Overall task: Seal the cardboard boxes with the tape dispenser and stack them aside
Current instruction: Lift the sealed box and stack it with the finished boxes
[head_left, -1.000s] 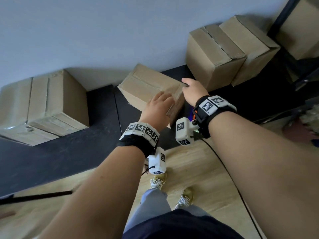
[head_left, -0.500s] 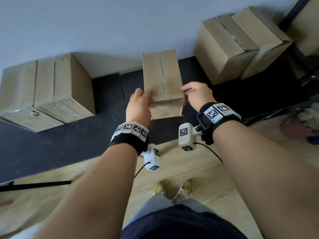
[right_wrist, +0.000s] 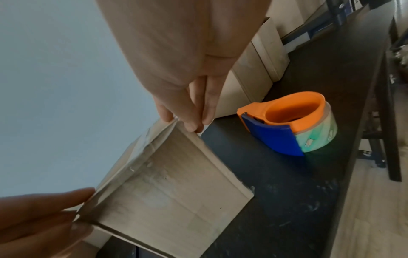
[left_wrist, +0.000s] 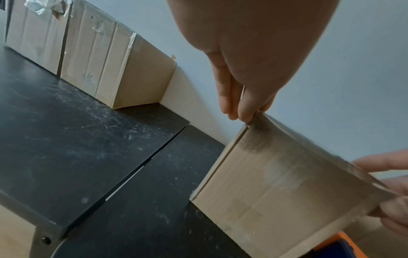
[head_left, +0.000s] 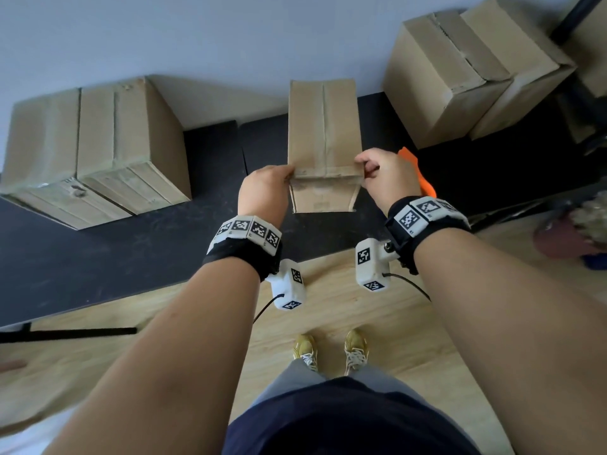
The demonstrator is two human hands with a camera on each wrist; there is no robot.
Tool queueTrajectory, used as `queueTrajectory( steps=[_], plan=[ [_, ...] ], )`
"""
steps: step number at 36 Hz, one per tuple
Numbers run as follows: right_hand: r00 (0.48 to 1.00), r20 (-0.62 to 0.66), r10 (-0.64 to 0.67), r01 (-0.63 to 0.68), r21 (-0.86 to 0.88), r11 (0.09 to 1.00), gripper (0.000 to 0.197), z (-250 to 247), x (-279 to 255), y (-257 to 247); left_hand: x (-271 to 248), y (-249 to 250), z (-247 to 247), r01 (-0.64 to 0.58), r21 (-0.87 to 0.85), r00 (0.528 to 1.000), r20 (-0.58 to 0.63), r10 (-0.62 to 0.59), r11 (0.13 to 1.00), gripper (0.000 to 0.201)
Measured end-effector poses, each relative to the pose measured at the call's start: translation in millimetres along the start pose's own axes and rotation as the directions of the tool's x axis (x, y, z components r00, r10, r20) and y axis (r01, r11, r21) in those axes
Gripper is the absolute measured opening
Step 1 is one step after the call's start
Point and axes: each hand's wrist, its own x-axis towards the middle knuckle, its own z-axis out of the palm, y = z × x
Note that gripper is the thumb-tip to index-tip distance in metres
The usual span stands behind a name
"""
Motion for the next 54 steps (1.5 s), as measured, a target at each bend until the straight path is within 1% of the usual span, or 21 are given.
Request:
queueTrajectory(
  steps=[4,8,11,13,15,17,21,25,27,29,31,33,35,38,41,47,49,52,54],
  plan=[
    [0.999,0.029,-0.025,0.025,-0.015,1.000,0.037,-1,-2,4,0,3,-1,0.026,-0.007,0.999,0.029,-0.025,1.000,0.027],
    [0.998,0.021,-0.051,0.052,-0.059,0.997,0.032,0,0,2,2,2,0,0.041,-0.033,0.999,0.014,-0.040,0.999,0.026],
    [0.996,0.014,-0.088,0.089,-0.116,0.989,0.030,3,1,1,4,2,4,0.048,-0.005,0.999,0.019,-0.047,0.999,0.025],
    [0.996,-0.005,-0.090,0.088,-0.135,0.987,0.030,6,2,0,6,2,8,0.050,0.048,0.998,0.031,-0.051,0.998,0.027],
    [0.996,-0.027,-0.081,0.077,-0.127,0.989,0.030,8,2,0,7,3,12,0.049,0.108,0.998,0.034,-0.053,0.993,0.028],
    [0.997,-0.028,-0.065,0.062,-0.102,0.993,0.031,9,2,-1,7,4,14,0.060,0.124,0.998,0.022,-0.063,0.991,0.027],
    [1.000,0.007,-0.004,0.005,-0.046,0.999,0.037,9,1,-2,2,2,15,0.073,0.066,0.997,0.013,-0.074,0.995,0.029],
    [0.996,0.039,0.084,-0.085,0.044,0.995,0.035,7,-4,-6,-7,1,16,0.111,-0.027,0.994,-0.011,-0.111,0.993,0.045],
    [0.993,0.038,0.113,-0.115,0.069,0.991,0.033,5,-5,-10,-10,4,15,0.139,-0.074,0.990,-0.022,-0.141,0.987,0.045],
    [0.994,0.035,0.102,-0.104,0.054,0.993,0.033,4,-6,-12,-11,4,14,0.137,-0.078,0.990,-0.027,-0.139,0.988,0.043],
    [0.997,0.032,0.066,-0.066,0.003,0.998,0.033,4,-5,-12,-9,3,13,0.105,-0.016,0.994,-0.006,-0.105,0.994,0.045],
    [0.999,0.027,0.022,-0.020,-0.065,0.998,0.030,5,-4,-10,-6,0,13,0.063,0.091,0.997,0.031,-0.066,0.994,0.041],
    [1.000,0.006,-0.022,0.023,-0.122,0.992,0.026,7,-4,-9,-5,-2,13,0.016,0.186,0.998,0.055,-0.027,0.982,0.037],
    [0.997,-0.023,-0.070,0.065,-0.169,0.983,0.022,9,-5,-10,0,-3,15,-0.020,0.276,0.995,0.096,-0.007,0.961,0.035],
    [0.996,-0.019,-0.084,0.079,-0.192,0.978,0.021,9,-2,-10,6,-3,17,-0.047,0.334,0.991,0.131,0.003,0.941,0.034],
    [0.998,0.012,-0.064,0.065,-0.167,0.984,0.022,5,7,-10,14,1,17,-0.041,0.356,0.989,0.145,-0.011,0.934,0.031],
    [0.999,0.016,-0.048,0.050,-0.173,0.984,0.020,4,7,-12,12,2,18,-0.023,0.340,0.993,0.116,-0.017,0.940,0.028],
    [1.000,0.020,-0.016,0.020,-0.205,0.979,0.020,6,6,-17,7,5,21,0.005,0.288,1.000,-0.031,0.004,0.958,0.022],
    [1.000,0.024,0.005,0.000,-0.222,0.975,0.025,6,5,-21,7,8,23,-0.007,0.236,0.992,-0.124,0.037,0.972,0.023]
  ],
)
